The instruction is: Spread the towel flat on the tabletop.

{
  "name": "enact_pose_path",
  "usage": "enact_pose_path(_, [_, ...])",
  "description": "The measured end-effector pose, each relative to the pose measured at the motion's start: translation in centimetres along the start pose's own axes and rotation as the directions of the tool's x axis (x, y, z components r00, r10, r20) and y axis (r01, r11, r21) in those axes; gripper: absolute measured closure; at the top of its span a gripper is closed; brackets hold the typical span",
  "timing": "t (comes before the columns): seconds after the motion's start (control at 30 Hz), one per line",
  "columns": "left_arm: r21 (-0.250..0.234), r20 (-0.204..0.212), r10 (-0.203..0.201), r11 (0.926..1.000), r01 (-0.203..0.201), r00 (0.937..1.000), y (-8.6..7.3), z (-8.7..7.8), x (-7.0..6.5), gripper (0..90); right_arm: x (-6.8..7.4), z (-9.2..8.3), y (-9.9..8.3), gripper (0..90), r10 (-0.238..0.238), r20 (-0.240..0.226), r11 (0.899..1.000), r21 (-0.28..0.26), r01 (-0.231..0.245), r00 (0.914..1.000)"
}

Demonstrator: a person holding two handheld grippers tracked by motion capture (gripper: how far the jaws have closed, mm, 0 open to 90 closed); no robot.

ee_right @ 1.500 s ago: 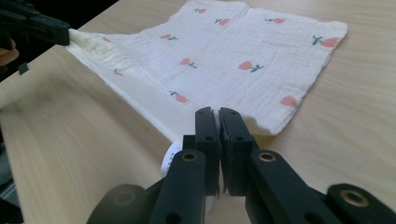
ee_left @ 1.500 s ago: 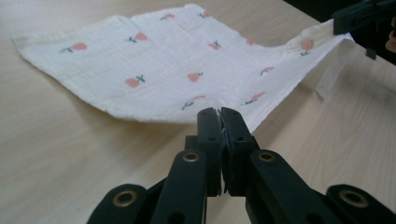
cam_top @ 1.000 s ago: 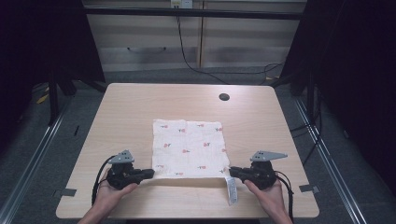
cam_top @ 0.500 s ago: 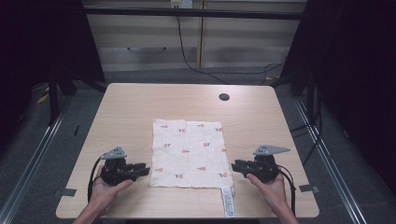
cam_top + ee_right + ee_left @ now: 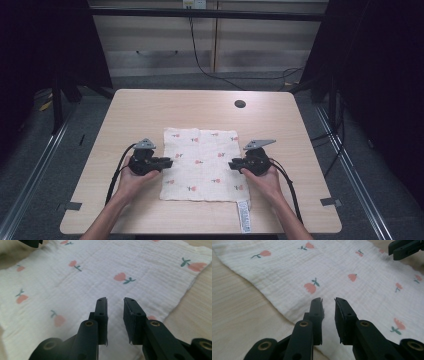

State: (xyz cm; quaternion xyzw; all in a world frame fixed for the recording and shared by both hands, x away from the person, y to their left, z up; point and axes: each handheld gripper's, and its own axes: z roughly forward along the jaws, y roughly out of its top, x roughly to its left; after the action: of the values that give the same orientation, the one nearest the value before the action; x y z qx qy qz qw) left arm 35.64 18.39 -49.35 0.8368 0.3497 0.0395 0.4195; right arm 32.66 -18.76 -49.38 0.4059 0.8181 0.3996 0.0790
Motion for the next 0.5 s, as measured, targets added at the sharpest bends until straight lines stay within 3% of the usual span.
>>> enact_pose_path(0.13, [0.034, -0.012, 0.019, 0.9992, -0.019, 0.9997, -0.3, 1.3, -0.2, 76.6, -0.8, 0.7, 0.1, 73.0, 0.016, 0.011, 1.0, -0.001, -0.016, 0.9998])
enact_pose_path(0.33, [0.016, 0.017, 0.021, 0.9997, -0.021, 0.9996, -0.9, 1.1, -0.1, 76.9, -0.3, 0.5, -0.4, 74.7, -0.011, 0.018, 0.998, 0.062, 0.01, 0.9998])
enact_pose_path(0.5, [0.014, 0.008, 0.033, 0.9994, -0.033, 0.9994, -1.0, 1.0, -0.6, 76.9, -0.3, -0.2, -1.1, 75.3, 0.01, 0.012, 0.999, 0.052, -0.011, 0.9999])
